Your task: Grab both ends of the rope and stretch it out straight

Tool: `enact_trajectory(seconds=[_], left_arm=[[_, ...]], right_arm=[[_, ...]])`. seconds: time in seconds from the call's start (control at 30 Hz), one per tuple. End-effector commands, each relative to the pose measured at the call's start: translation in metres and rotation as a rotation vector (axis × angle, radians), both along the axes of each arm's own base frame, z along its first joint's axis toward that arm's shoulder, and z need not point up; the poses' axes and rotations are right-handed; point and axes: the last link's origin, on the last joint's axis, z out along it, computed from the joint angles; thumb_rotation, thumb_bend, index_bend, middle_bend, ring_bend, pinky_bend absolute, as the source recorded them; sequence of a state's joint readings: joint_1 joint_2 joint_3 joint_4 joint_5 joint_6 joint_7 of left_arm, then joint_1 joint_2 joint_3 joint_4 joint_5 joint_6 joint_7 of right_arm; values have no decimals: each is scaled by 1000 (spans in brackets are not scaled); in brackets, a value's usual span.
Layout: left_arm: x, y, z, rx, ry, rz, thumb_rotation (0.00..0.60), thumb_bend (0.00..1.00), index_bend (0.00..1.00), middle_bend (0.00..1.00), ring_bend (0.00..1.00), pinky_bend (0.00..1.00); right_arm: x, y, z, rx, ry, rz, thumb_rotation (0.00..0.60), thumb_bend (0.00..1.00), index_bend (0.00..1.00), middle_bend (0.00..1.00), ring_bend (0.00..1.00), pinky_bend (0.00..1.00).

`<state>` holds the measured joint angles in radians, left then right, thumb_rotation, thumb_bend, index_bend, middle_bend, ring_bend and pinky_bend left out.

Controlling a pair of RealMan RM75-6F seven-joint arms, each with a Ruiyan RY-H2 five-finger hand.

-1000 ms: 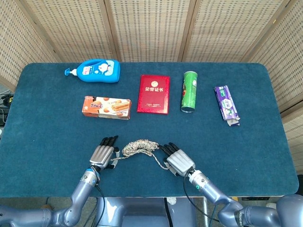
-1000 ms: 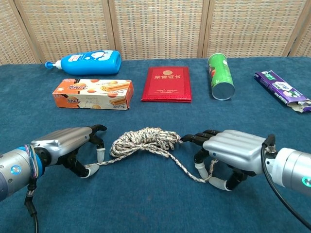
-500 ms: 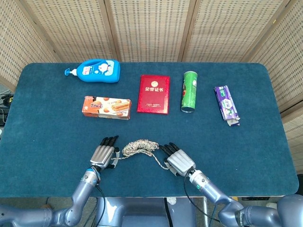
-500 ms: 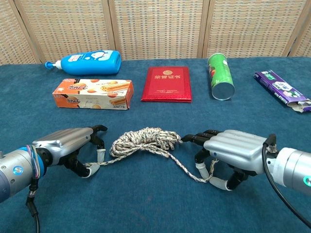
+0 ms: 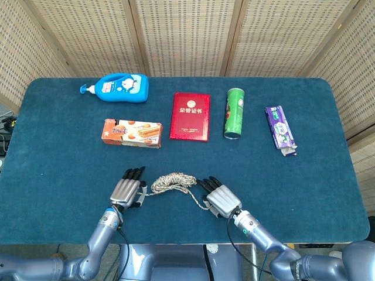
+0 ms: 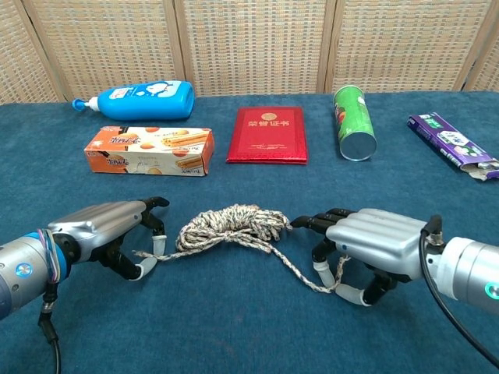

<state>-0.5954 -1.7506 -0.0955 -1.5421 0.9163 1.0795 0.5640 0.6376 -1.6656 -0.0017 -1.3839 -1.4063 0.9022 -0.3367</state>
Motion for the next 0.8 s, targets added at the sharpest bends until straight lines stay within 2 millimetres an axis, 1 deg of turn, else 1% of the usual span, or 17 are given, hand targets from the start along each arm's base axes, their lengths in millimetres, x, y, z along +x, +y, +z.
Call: enact_trajectory(seconds=[0.03, 0.23, 0.43, 0.57, 0.7, 0.8], left_arm=[[-1, 1, 6, 15, -4, -2, 600, 480, 687, 0, 0, 0], [-3, 4, 15, 36, -9, -4, 600, 481, 704, 0, 0, 0], [-18, 14, 47, 119, 33, -36, 600, 483, 706, 0, 0, 0], [-34, 21, 70, 178, 75, -37, 600, 484, 707, 0, 0, 0], [-47, 26, 88, 209, 100, -32, 600, 485, 707, 0, 0, 0], [-58, 27, 99, 222, 110, -29, 600, 486, 707, 0, 0, 0]], right_arm=[[0, -1, 1, -5, 1, 1, 600, 412, 605, 0, 0, 0], [0, -2, 4, -14, -3, -2, 600, 412, 606, 0, 0, 0], [-4, -10, 19, -60, -15, -19, 600, 413, 608, 0, 0, 0], [-10, -17, 32, -97, -11, -35, 600, 412, 608, 0, 0, 0], [-19, -24, 45, -134, -3, -59, 600, 413, 608, 0, 0, 0], [-30, -28, 59, -167, 3, -82, 600, 413, 609, 0, 0, 0]])
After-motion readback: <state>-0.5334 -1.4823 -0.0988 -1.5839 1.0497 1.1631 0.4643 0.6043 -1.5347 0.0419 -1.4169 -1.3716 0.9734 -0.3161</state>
